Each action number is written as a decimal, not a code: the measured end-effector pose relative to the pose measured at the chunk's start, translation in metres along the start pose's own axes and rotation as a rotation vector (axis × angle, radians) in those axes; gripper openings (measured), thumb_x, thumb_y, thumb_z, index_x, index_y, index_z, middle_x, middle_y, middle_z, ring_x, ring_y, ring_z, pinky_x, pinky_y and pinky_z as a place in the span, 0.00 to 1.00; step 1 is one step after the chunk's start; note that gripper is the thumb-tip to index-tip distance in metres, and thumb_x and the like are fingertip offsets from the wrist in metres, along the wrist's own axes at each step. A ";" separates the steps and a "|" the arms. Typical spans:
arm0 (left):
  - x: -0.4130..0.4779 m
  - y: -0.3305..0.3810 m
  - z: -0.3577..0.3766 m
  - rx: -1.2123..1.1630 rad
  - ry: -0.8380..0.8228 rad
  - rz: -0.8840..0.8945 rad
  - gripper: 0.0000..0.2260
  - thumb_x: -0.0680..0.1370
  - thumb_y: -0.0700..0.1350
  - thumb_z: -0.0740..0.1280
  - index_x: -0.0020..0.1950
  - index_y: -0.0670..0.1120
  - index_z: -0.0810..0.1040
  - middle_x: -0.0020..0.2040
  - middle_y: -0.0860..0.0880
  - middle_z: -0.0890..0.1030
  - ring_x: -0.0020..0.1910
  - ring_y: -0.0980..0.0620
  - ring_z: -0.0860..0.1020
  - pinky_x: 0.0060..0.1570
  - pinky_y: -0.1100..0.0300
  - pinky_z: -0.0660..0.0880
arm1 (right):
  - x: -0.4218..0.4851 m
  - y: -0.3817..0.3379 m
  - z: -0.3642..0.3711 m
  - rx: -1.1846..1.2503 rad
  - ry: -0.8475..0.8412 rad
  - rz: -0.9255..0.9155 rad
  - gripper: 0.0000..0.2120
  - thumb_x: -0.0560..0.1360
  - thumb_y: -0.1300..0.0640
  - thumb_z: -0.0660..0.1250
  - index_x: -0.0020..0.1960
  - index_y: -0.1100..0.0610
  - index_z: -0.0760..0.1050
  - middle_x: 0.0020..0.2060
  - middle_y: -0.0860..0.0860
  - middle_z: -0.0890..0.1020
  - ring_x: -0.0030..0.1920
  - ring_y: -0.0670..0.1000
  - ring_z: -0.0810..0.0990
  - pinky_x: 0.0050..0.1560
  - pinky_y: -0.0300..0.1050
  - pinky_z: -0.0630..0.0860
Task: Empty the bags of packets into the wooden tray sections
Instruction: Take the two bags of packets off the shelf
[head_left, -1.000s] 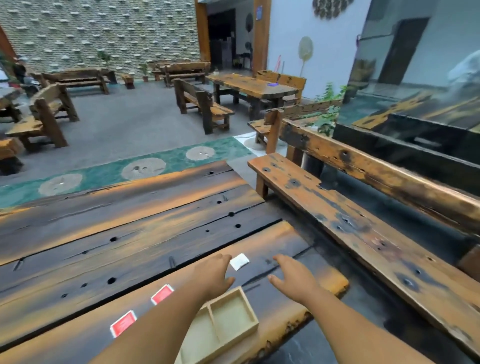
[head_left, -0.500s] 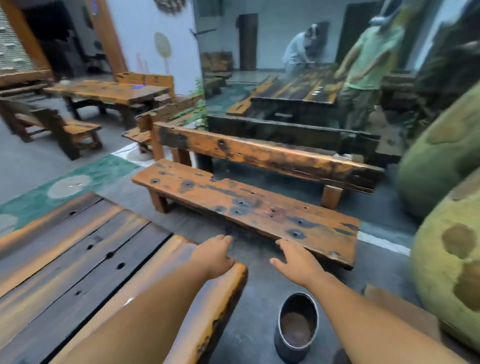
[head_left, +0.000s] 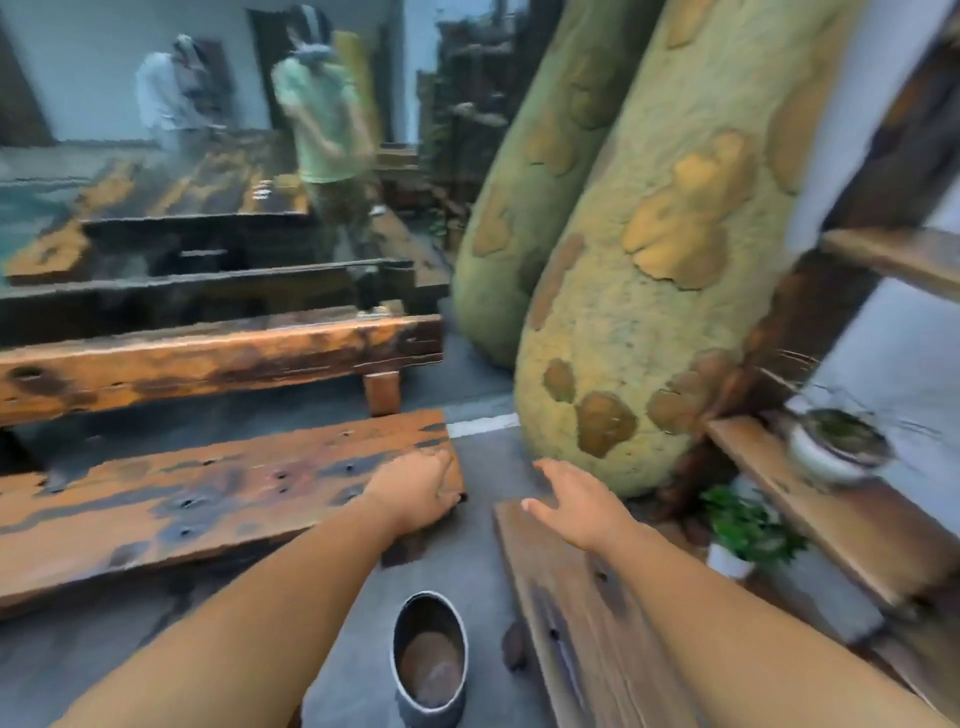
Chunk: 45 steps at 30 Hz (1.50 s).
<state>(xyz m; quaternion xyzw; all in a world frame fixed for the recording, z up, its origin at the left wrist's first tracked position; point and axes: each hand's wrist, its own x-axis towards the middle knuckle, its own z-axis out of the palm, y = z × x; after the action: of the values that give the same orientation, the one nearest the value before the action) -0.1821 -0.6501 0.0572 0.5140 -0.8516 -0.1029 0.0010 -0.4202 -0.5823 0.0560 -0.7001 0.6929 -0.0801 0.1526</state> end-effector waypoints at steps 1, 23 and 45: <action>0.013 0.014 -0.004 0.009 0.000 0.062 0.23 0.77 0.56 0.64 0.68 0.46 0.70 0.69 0.44 0.76 0.67 0.43 0.74 0.62 0.49 0.73 | -0.008 0.013 -0.007 -0.002 0.018 0.047 0.33 0.78 0.41 0.64 0.76 0.57 0.63 0.71 0.56 0.73 0.72 0.56 0.71 0.70 0.48 0.68; 0.080 0.463 0.003 0.121 -0.038 0.843 0.26 0.77 0.57 0.66 0.72 0.48 0.70 0.67 0.45 0.77 0.65 0.43 0.76 0.60 0.47 0.75 | -0.295 0.284 -0.131 0.063 0.344 0.705 0.28 0.77 0.40 0.62 0.71 0.55 0.69 0.62 0.53 0.80 0.60 0.56 0.79 0.57 0.51 0.76; 0.116 0.677 -0.025 0.123 0.022 1.267 0.24 0.79 0.58 0.62 0.72 0.48 0.69 0.67 0.45 0.77 0.63 0.42 0.76 0.59 0.45 0.76 | -0.401 0.363 -0.221 -0.001 0.521 1.112 0.23 0.78 0.41 0.62 0.68 0.52 0.72 0.58 0.52 0.82 0.56 0.53 0.81 0.56 0.49 0.79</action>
<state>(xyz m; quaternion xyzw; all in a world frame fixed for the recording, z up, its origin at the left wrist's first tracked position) -0.8271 -0.4511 0.1886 -0.0896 -0.9947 -0.0280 0.0409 -0.8459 -0.2040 0.1857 -0.1914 0.9689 -0.1567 -0.0030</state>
